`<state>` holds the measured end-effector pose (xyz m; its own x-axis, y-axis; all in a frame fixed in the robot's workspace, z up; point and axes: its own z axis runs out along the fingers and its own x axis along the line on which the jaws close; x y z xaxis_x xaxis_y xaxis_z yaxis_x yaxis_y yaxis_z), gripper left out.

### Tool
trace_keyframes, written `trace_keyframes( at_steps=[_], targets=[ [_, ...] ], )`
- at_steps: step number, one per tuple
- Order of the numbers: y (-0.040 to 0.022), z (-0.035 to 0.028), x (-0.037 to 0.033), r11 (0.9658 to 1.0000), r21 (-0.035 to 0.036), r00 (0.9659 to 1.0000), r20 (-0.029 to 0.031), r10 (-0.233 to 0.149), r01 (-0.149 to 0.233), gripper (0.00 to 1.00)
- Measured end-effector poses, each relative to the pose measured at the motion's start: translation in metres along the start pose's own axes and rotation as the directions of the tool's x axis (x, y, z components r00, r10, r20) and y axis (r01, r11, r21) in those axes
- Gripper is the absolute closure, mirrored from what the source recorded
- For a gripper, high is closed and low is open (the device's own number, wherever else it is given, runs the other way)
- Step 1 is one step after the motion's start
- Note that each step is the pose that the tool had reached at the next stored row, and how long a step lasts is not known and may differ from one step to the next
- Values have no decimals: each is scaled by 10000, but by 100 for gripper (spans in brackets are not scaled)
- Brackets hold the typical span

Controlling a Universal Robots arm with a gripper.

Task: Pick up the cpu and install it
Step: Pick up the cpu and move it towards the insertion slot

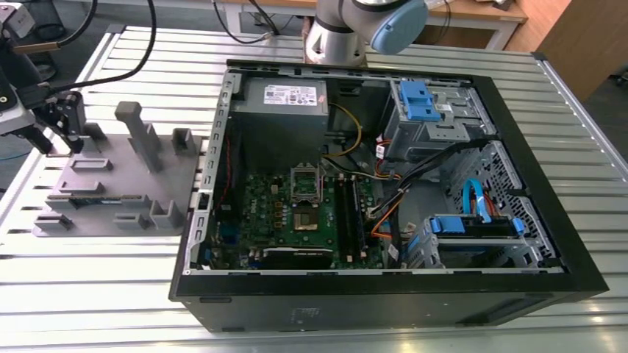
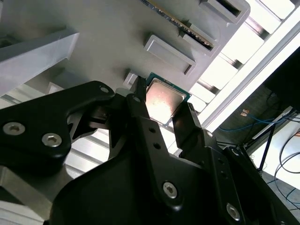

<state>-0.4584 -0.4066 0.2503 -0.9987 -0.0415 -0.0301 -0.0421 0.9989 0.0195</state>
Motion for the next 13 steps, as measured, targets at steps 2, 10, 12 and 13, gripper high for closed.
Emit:
trace_keyframes(
  at_steps=[2,10,12,13],
  targets=[
    [0,-12,0,10000,-1,10000,2,0,0,53],
    [1,-36,-1,10000,1,10000,-3,0,0,53],
    [1,-72,-2,10000,1,10000,-1,0,0,53],
    [2,-89,-3,10000,0,10000,0,0,0,53]
  ],
)
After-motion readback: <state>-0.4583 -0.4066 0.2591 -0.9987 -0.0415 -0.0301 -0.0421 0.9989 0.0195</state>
